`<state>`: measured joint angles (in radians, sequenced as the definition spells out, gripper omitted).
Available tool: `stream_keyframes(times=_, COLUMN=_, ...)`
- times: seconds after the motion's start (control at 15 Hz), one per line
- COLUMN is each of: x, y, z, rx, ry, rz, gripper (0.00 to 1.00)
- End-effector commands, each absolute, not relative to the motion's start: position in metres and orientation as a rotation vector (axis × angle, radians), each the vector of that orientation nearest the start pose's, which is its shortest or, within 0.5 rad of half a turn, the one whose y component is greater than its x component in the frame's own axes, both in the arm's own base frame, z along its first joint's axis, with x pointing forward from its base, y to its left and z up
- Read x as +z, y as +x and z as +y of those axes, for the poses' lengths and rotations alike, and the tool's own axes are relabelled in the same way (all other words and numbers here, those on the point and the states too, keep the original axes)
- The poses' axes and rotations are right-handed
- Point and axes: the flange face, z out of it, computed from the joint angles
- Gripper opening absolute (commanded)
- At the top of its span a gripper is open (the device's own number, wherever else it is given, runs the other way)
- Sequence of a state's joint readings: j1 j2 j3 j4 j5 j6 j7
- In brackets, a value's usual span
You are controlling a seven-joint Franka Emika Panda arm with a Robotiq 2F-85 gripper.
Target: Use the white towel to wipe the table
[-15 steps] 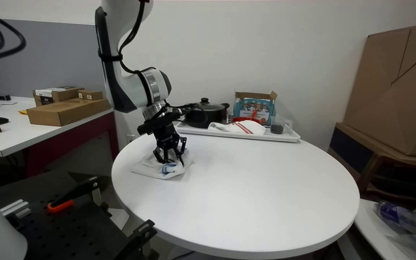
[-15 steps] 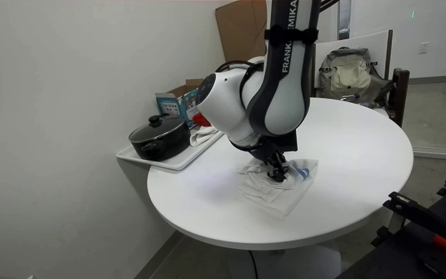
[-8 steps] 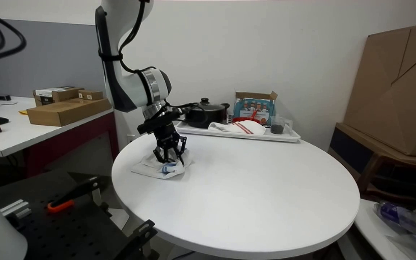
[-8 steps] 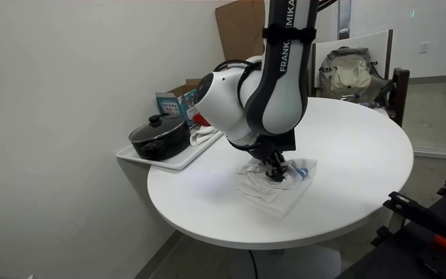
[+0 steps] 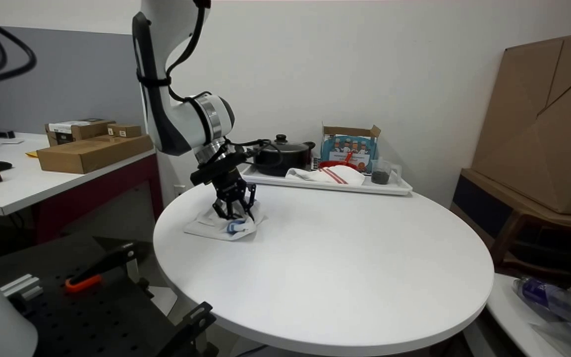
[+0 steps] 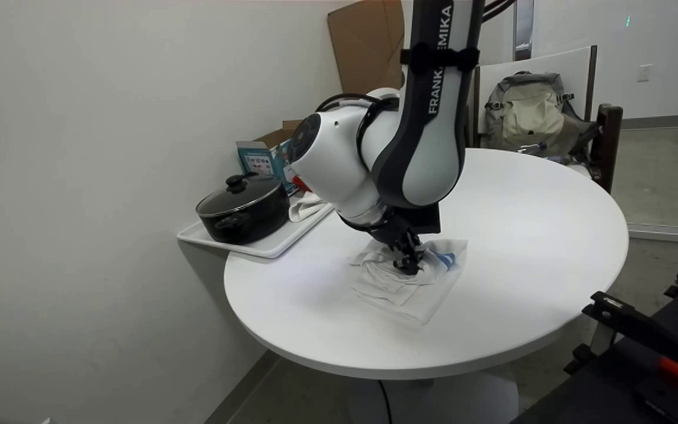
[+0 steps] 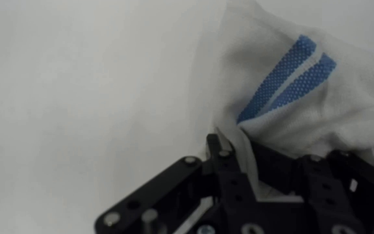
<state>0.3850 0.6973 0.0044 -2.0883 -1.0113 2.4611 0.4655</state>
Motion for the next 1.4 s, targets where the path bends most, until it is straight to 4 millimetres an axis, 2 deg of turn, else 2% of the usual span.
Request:
stream_keyframes(times=0.0, x=0.043, y=0.493, z=0.226, rx=0.005, ry=2.357, rz=1.064, gripper=0.05)
stream_keyframes(times=0.4, x=0.032, y=0.508, z=0.265, rx=0.113, ry=2.328, rz=1.093, gripper=0.05)
stream_keyframes(times=0.67, x=0.029, y=0.510, z=0.302, rx=0.192, ry=2.306, rz=1.147, gripper=0.05)
stream_keyframes(times=1.0, x=0.026, y=0.500, z=0.343, rx=0.245, ry=2.283, rz=1.229, gripper=0.05)
stream_keyframes(times=1.33, x=0.023, y=0.487, z=0.357, rx=0.235, ry=2.270, rz=1.287, gripper=0.05)
